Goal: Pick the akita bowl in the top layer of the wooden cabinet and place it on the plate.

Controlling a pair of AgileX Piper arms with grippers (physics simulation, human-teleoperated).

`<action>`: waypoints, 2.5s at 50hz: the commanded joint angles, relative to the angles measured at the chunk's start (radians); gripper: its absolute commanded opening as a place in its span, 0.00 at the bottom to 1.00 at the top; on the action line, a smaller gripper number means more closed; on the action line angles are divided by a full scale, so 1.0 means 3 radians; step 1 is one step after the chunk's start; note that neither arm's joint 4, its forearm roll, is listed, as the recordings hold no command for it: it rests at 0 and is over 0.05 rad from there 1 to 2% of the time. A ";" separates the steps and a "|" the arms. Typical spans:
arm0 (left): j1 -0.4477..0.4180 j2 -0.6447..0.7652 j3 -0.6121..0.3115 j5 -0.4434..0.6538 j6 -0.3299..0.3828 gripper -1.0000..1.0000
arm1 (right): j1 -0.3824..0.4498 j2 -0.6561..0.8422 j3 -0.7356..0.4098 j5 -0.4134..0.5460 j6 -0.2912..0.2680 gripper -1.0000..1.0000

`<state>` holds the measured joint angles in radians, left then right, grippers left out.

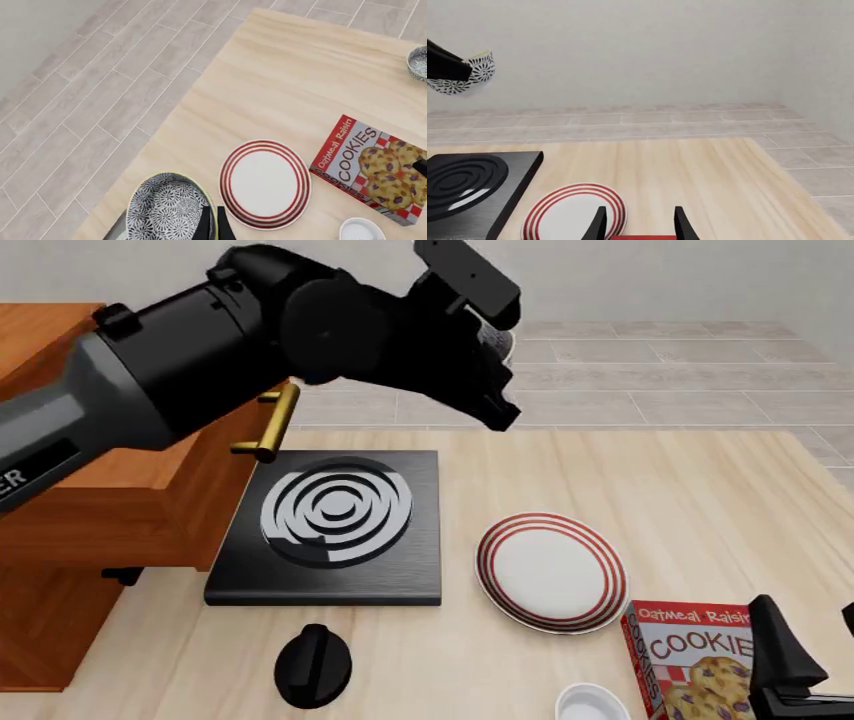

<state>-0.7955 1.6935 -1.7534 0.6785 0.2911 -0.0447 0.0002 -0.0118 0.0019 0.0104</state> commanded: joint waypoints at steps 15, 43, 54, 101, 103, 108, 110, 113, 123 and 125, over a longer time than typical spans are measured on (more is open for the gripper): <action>-0.0116 0.0285 0.0209 -0.0290 0.0091 0.00 | -0.0006 0.0000 0.0001 -0.0013 0.0004 1.00; -0.0271 0.0618 0.0078 -0.0374 -0.0019 0.00 | 0.0007 0.0000 0.0000 -0.0009 0.0021 1.00; -0.0360 0.0735 0.0060 -0.0422 -0.0175 0.00 | 0.0025 0.0000 0.0003 -0.0015 0.0028 1.00; -0.0510 0.1273 -0.0247 -0.0404 -0.0900 0.00 | 0.0030 0.0000 -0.0005 -0.0022 0.0042 1.00; -0.0513 0.1307 -0.0247 -0.0416 -0.0913 0.00 | 0.0028 0.0000 -0.0004 -0.0022 0.0042 1.00; -0.0492 0.1396 -0.0229 -0.0449 -0.0948 0.00 | 0.0027 0.0000 -0.0003 -0.0022 0.0043 1.00; -0.0476 0.1437 -0.0228 -0.0469 -0.0965 0.00 | 0.0029 0.0000 -0.0002 -0.0022 0.0041 1.00; -0.0467 0.1481 -0.0227 -0.0484 -0.0985 0.00 | 0.0030 0.0000 -0.0001 -0.0022 0.0043 1.00; -0.0446 0.1551 -0.0214 -0.0508 -0.1012 0.00 | 0.0034 0.0000 0.0006 -0.0026 0.0043 1.00; -0.0441 0.1560 -0.0202 -0.0517 -0.1036 0.00 | 0.0031 0.0000 0.0006 -0.0027 0.0045 1.00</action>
<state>-0.9366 2.1423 -1.8153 0.5348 -0.0060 -0.0355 0.0002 -0.0112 -0.0053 0.0236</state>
